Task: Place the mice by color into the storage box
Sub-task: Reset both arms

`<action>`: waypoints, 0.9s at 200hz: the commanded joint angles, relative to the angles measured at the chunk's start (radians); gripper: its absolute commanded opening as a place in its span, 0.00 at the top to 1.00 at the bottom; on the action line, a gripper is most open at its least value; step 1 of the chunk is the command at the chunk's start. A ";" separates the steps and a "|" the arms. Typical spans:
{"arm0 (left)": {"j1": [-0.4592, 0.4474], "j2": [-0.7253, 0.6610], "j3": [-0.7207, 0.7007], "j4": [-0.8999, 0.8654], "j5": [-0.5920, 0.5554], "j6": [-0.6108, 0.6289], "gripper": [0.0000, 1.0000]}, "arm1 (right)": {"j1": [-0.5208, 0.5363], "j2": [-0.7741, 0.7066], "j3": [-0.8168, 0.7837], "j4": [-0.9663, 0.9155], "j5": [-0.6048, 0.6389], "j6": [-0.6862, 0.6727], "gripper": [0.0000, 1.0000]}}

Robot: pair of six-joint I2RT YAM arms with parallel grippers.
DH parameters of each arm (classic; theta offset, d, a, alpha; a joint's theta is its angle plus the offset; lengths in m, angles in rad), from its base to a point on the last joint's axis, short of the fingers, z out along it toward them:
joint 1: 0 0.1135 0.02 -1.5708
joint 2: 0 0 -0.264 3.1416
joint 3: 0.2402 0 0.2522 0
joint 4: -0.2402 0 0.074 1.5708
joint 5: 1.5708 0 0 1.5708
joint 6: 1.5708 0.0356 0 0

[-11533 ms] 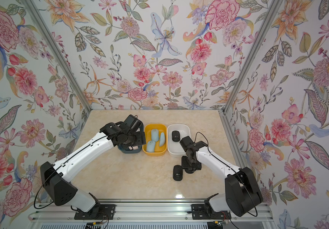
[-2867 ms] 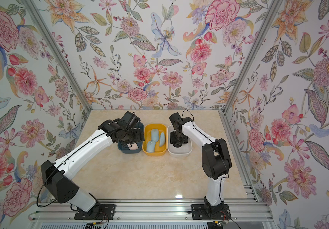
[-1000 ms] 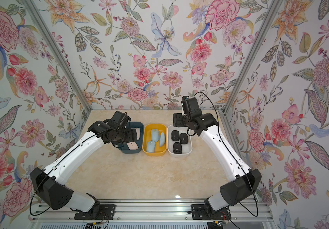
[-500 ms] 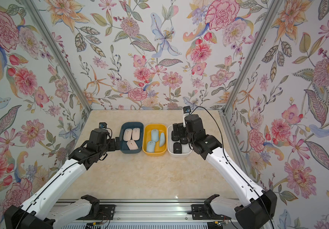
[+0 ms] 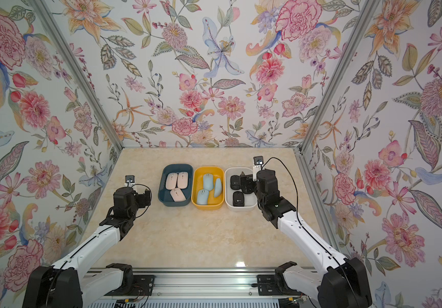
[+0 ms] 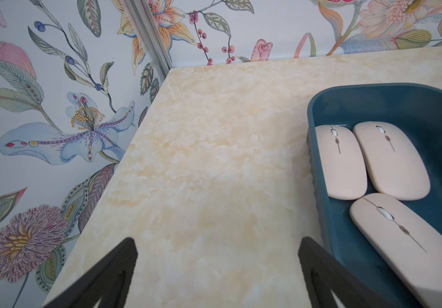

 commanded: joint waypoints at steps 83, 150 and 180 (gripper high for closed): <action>0.091 0.252 -0.132 0.559 0.192 0.115 0.02 | -0.058 -0.072 -0.116 0.201 -0.038 -0.044 0.01; 0.101 0.394 -0.144 0.703 0.212 0.109 0.02 | -0.155 -0.087 -0.232 0.322 -0.017 -0.070 0.01; 0.097 0.394 -0.148 0.709 0.205 0.111 0.02 | -0.181 -0.057 -0.319 0.399 0.007 -0.111 0.01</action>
